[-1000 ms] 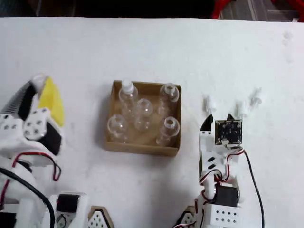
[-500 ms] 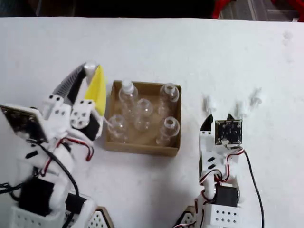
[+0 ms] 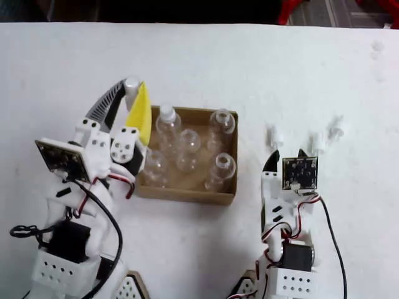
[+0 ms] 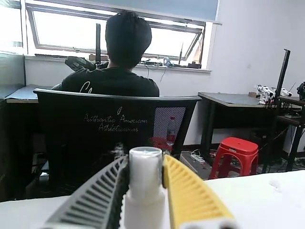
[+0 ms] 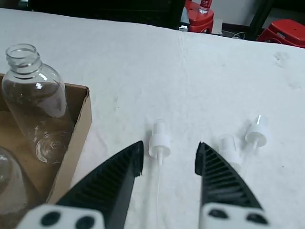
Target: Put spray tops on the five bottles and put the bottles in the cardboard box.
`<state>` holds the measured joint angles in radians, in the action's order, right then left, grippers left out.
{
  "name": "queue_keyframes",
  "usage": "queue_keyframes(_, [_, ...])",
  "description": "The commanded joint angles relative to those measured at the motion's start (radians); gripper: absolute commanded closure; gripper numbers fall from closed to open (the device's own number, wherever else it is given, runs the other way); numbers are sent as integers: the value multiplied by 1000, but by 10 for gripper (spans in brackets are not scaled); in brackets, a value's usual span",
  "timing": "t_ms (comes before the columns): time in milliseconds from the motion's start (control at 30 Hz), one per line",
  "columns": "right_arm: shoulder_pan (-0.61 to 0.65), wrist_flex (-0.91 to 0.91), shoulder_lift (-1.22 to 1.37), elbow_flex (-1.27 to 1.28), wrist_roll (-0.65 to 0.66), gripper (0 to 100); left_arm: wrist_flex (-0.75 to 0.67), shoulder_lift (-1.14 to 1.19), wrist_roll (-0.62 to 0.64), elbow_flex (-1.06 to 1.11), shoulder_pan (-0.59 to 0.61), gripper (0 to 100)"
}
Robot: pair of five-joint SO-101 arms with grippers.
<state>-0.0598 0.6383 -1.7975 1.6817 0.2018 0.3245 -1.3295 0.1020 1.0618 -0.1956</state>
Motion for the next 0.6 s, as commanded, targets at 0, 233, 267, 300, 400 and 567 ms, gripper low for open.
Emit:
queue_keyframes(0, [-1, -4, -4, 9, 12, 840, -17, -7, -3, 15, -13, 978])
queue_keyframes(233, [-1, -5, -4, 9, 12, 840, 28, -8, 49, 61, -24, 978])
queue_keyframes(267, [-1, -5, -4, 9, 12, 840, 40, -8, 75, 58, -25, 978])
queue_keyframes(300, [-1, -5, -4, 9, 12, 840, 48, -8, 94, 57, -35, 978])
queue_keyframes(400, [-1, -5, -4, 9, 12, 840, 51, -8, 101, 71, -65, 978])
queue_keyframes(567, [-1, -5, -4, 9, 12, 840, 40, -8, 101, 157, -71, 978])
